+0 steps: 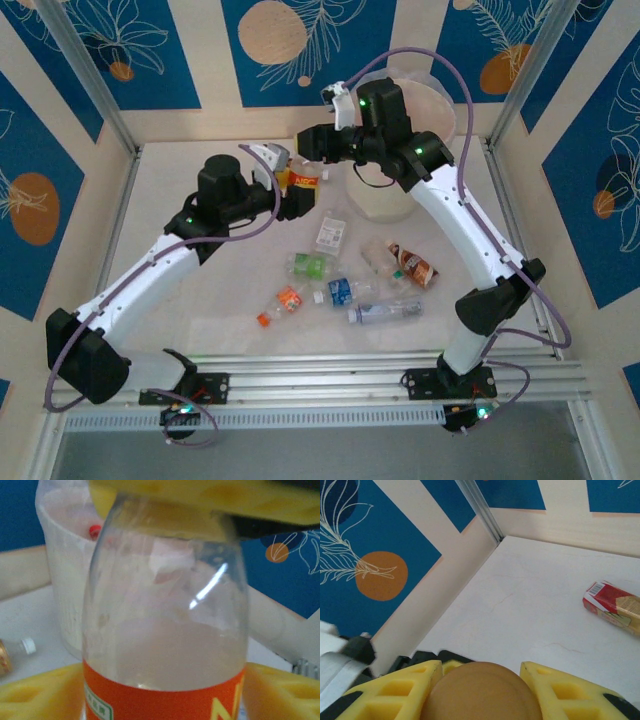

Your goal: Put the plastic bottles in the bin

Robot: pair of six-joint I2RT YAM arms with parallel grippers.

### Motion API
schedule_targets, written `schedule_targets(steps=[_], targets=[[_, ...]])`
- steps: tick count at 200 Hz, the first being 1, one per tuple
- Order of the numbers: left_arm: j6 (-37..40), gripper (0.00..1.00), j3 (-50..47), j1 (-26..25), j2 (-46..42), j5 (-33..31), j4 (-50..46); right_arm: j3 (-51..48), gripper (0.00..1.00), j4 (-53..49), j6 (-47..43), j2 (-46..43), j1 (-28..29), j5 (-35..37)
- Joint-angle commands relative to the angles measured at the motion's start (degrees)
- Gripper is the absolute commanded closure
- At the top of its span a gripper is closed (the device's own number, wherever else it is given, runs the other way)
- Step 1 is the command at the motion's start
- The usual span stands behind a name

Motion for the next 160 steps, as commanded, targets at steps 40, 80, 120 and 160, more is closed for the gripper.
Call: schedule_targets(steps=[40,80,120,160], targets=[[-1.1,0.00,2.5,-0.7,-1.5,-5.0,-0.5,7.1,0.92,-3.7,-4.7,0.2,0.1,9.3],[-1.2,0.00,1.4,-0.6,-4.4,-7.2,-2.0,12.2,0.93,-6.0,-10.3,0.0,0.1,19.5],[-1.1,0.00,-0.8,-0.7,-7.5,-10.1,-3.5,16.2,0.93,-5.9,-15.4,-0.2,-1.9,28.6],[-0.9,0.01,-2.2,-0.7,-9.1,-12.7,-5.3,17.4,0.95,-3.9,-20.1,0.3,-4.2,36.9]])
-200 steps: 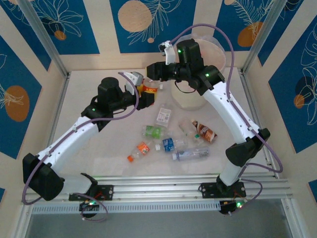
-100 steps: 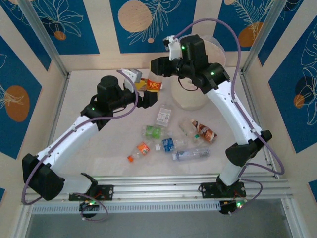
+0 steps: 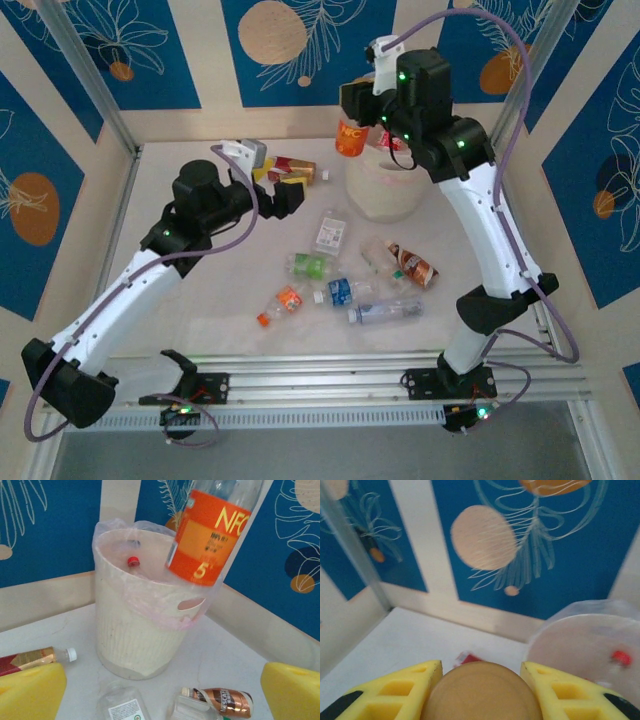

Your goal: Put the plastic bottles in the bin

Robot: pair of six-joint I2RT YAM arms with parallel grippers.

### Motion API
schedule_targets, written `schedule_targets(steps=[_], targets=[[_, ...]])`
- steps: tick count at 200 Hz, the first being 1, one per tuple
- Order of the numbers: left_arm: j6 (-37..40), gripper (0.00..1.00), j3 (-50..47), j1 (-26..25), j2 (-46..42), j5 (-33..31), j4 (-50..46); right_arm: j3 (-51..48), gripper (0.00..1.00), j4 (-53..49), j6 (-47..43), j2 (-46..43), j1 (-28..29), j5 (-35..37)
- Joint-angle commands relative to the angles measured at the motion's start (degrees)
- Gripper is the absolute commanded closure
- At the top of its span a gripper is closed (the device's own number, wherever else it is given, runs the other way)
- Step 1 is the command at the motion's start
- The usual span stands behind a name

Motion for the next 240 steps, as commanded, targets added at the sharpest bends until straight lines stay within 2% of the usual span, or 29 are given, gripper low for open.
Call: schedule_targets(steps=[1,30,111,149,193,230,240], targets=[[-0.4,0.01,-1.2,-0.6,-1.0,-2.6,-2.4,1.4,0.95,1.7,-5.0,0.3,-0.9,8.9],[-0.5,0.00,-1.7,-0.6,-1.4,-3.3,-3.1,0.8,0.96,3.7,-8.6,1.4,-2.3,15.2],[-0.3,0.00,-3.2,-0.6,-2.3,-5.8,-4.6,-1.9,0.97,5.9,-8.6,4.6,-3.9,22.0],[0.2,0.01,-4.4,-0.6,-4.0,-7.0,-5.1,0.7,0.98,7.5,-9.4,9.2,-3.9,27.8],[0.9,0.00,-4.2,-0.5,-4.9,-7.8,-6.2,4.4,0.97,8.6,-11.7,14.8,-3.5,31.2],[0.8,0.01,-4.0,-0.6,-5.2,-7.8,-6.8,8.5,0.94,7.6,-12.2,17.5,-3.6,32.2],[0.6,0.00,-4.1,-0.6,-5.3,-7.9,-6.6,9.0,0.90,7.8,-12.9,18.0,-3.6,32.2]])
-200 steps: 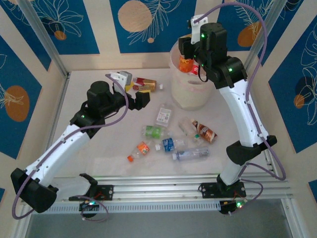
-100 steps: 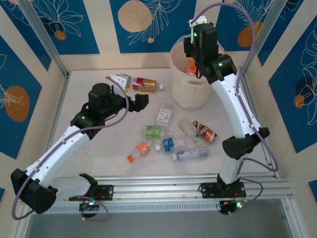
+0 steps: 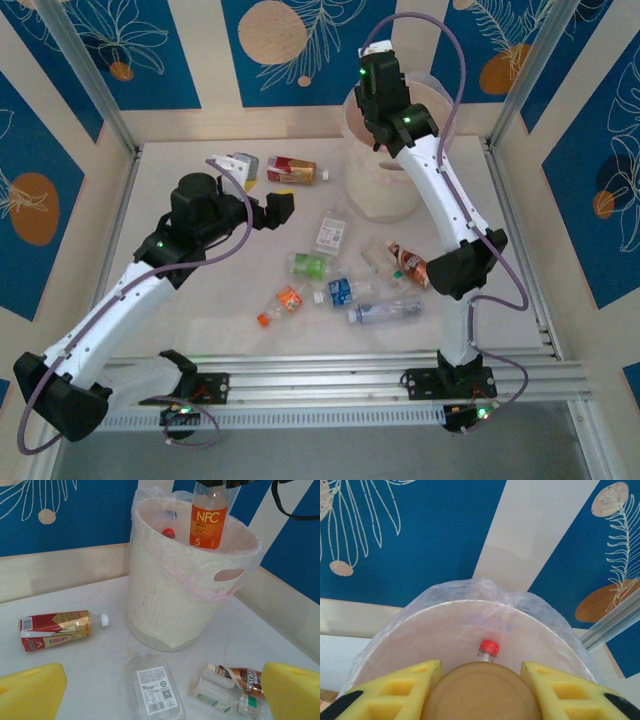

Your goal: Put the plastic bottles in the bin

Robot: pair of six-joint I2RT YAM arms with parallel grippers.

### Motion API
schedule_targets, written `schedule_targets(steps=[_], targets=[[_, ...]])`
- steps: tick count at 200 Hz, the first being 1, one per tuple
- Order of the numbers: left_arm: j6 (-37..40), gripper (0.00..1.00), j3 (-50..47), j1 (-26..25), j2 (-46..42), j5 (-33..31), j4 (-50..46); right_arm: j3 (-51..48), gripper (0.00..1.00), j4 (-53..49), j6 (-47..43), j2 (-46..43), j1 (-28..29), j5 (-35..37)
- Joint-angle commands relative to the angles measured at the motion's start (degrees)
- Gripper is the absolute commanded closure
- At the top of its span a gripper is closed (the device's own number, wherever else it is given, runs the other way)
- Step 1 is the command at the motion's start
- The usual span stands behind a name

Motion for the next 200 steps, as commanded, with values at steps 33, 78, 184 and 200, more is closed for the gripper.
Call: schedule_targets(steps=[33,78,184,200], targets=[[0.3,0.01,0.0,-0.5,-1.2,-0.5,-0.3,5.1,0.63,2.3,-3.6,0.7,0.0,2.9],[0.5,0.00,0.1,-0.6,-1.3,-1.0,-1.2,5.5,0.40,1.7,-3.2,0.8,-0.2,2.4],[0.0,0.00,4.5,-0.5,4.2,-6.7,-16.5,8.1,0.39,-5.0,-0.9,-1.0,1.4,0.1],[-0.5,0.01,5.6,-0.5,6.1,-7.1,-19.7,7.1,0.38,-5.9,-0.8,-2.3,2.2,-0.6]])
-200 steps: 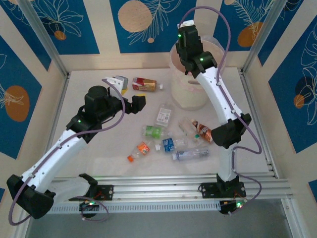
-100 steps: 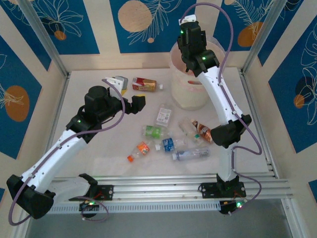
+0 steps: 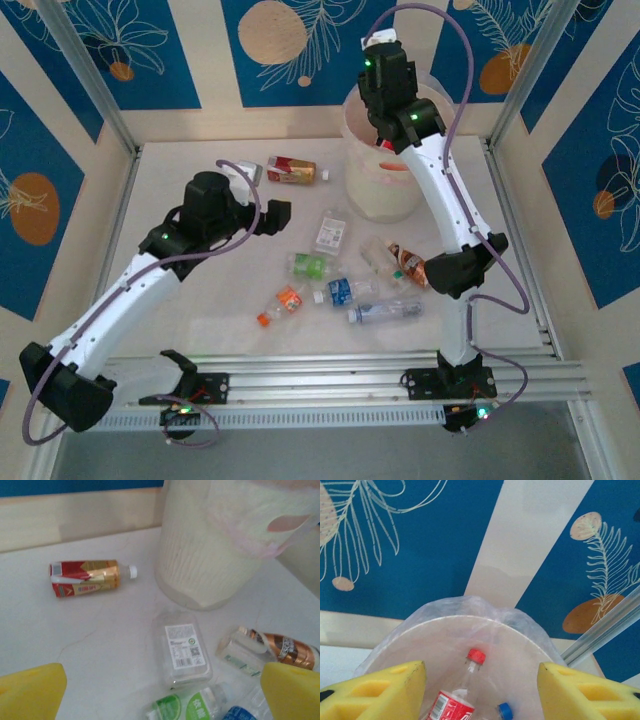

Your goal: Put the plastic bottles in the bin

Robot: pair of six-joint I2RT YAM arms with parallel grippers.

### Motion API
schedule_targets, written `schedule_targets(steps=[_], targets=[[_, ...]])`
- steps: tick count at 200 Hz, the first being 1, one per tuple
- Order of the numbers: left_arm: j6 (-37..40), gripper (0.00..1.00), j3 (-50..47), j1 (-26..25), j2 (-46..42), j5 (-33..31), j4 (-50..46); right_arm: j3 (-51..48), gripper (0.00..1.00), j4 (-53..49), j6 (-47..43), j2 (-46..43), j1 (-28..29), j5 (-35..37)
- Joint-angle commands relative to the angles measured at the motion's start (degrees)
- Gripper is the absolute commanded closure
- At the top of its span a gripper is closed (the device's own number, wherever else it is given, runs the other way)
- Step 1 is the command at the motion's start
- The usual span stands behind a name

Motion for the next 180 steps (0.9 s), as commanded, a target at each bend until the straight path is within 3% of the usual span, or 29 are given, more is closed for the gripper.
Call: schedule_targets(steps=[1,46,102,180], targets=[[-0.7,0.01,2.6,-0.5,2.3,-1.6,-6.6,0.3,0.38,-2.1,1.1,-3.0,1.4,-1.0],[-0.8,0.01,5.0,-0.5,9.1,-4.8,-19.6,-3.5,0.25,-3.6,1.9,-7.0,4.3,-2.0],[-1.7,0.01,-2.7,-0.6,7.0,-0.4,-20.5,-11.4,0.00,-4.4,5.0,-13.5,7.0,-2.5],[-3.4,0.00,-7.9,-3.2,7.3,0.4,-21.0,-25.4,0.01,-2.4,11.0,-23.9,8.1,-4.0]])
